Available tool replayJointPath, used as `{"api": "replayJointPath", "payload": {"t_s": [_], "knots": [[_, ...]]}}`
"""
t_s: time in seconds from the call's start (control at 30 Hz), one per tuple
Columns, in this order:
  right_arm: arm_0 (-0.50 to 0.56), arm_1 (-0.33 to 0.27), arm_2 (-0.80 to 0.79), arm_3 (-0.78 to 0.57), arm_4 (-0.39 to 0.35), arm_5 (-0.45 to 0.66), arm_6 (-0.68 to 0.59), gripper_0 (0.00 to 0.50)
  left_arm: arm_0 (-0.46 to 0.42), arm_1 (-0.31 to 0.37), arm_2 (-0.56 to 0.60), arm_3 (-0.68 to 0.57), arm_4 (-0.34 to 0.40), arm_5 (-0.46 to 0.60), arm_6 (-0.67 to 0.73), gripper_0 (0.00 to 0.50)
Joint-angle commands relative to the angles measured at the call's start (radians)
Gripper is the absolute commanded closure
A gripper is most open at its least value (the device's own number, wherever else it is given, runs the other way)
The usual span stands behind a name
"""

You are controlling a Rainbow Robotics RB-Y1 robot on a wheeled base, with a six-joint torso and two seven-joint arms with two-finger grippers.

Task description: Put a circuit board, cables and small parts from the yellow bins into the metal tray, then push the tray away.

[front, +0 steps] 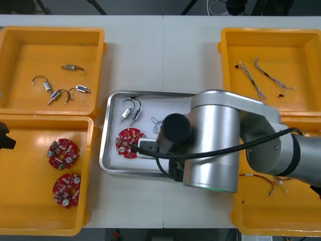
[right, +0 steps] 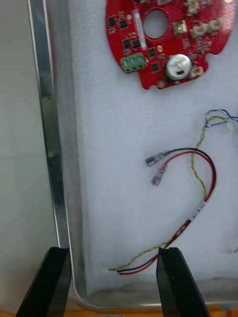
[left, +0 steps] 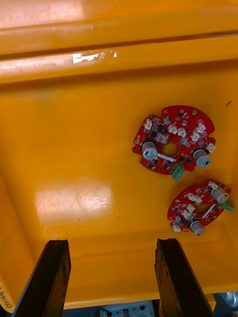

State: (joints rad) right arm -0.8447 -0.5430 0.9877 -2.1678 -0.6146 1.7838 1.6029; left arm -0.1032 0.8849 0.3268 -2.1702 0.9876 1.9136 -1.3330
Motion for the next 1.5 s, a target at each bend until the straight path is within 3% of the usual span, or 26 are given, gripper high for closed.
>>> {"api": "replayJointPath", "payload": {"t_s": [0.03, 0.5, 1.23, 1.5], "knots": [[-0.033, 0.057, 0.062, 0.036, 0.024, -0.037, -0.02, 0.0, 0.026, 0.042, 0.037, -0.03, -0.015, -0.002, -0.089, 0.0], [-0.027, 0.179, 0.123, 0.21, 0.042, -0.057, -0.021, 0.0, 0.031, -0.021, 0.043, -0.023, -0.087, -0.021, -0.063, 0.0], [0.022, 0.202, 0.216, 0.263, 0.168, -0.122, -0.031, 0.0, 0.033, -0.038, 0.043, -0.023, -0.102, -0.011, -0.064, 0.0], [0.038, 0.218, 0.216, 0.301, 0.182, -0.141, -0.031, 0.0, 0.033, -0.038, 0.043, -0.023, -0.102, -0.011, -0.064, 0.0]]}}
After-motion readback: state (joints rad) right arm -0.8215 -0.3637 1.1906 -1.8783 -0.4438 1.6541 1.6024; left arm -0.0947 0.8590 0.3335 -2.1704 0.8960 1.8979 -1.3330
